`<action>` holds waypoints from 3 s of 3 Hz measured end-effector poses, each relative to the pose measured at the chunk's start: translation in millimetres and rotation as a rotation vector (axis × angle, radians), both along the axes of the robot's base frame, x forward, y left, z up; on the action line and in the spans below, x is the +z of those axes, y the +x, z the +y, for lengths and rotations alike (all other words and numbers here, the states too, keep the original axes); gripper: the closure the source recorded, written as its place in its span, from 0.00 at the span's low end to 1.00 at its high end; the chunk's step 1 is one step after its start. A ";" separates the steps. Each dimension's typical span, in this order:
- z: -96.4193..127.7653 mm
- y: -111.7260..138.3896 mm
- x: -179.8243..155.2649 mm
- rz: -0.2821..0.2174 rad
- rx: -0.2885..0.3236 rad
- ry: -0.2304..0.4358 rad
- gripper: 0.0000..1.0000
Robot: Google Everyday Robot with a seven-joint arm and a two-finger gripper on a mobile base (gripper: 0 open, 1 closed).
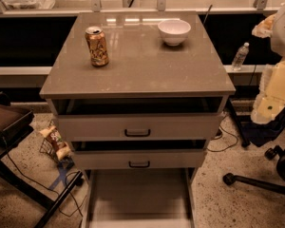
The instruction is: Close bottom drawer
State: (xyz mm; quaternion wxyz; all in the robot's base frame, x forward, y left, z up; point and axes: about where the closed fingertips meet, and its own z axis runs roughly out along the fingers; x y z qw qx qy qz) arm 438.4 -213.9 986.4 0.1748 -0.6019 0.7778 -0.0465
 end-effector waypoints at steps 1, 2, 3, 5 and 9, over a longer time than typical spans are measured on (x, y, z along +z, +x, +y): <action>0.0 0.0 0.0 0.000 0.000 0.000 0.00; 2.6 8.4 -30.6 -0.004 0.010 0.077 0.00; 0.2 16.2 -84.9 -0.011 0.008 0.191 0.00; -14.5 28.9 -209.8 -0.035 -0.033 0.364 0.00; -45.3 -44.4 -348.3 0.028 -0.032 0.248 0.00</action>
Offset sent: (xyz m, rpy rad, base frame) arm 0.0191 0.0022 -0.0610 0.1596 -0.0070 0.0099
